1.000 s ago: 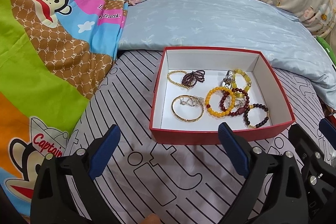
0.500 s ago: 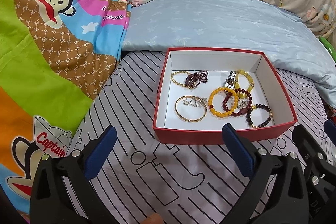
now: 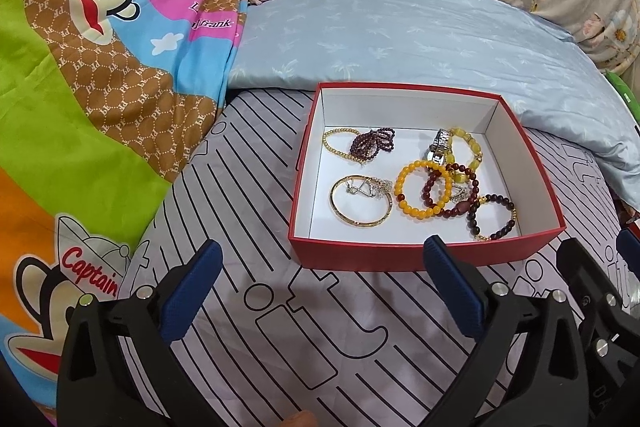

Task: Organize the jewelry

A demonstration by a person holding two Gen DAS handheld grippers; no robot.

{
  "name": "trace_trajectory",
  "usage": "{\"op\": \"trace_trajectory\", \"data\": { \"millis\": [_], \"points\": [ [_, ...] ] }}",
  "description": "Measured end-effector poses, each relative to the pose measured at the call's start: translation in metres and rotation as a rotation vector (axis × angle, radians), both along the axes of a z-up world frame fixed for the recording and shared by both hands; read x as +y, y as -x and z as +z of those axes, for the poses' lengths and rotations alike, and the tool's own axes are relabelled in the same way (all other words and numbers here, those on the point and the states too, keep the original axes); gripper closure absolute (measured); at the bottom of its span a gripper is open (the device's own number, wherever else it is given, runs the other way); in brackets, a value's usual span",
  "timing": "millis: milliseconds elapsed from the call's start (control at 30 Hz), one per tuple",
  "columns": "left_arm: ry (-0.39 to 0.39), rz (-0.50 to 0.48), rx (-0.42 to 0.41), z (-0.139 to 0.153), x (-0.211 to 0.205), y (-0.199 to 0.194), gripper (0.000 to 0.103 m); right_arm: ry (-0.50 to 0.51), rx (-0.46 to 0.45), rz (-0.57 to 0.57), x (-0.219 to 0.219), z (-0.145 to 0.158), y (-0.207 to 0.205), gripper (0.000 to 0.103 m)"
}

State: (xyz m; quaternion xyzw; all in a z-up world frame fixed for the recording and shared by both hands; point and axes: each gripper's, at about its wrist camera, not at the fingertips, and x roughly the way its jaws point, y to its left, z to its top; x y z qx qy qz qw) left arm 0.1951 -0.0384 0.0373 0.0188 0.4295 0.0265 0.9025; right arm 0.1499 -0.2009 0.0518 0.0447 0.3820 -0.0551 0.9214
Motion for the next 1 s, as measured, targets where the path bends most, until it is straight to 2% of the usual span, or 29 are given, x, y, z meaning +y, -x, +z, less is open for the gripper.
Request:
{"op": "trace_trajectory", "data": {
  "millis": [167,1000],
  "points": [
    [0.028,0.018,-0.015,0.0039,0.0044,0.0014,0.007,0.025,0.015,0.007,0.0044,-0.0043,-0.0013,0.019],
    [-0.014,0.023,-0.022,0.0020,0.0014,0.0040,0.007,0.023,0.012,0.008,0.0024,-0.0039,-0.0006,0.019]
  ]
}}
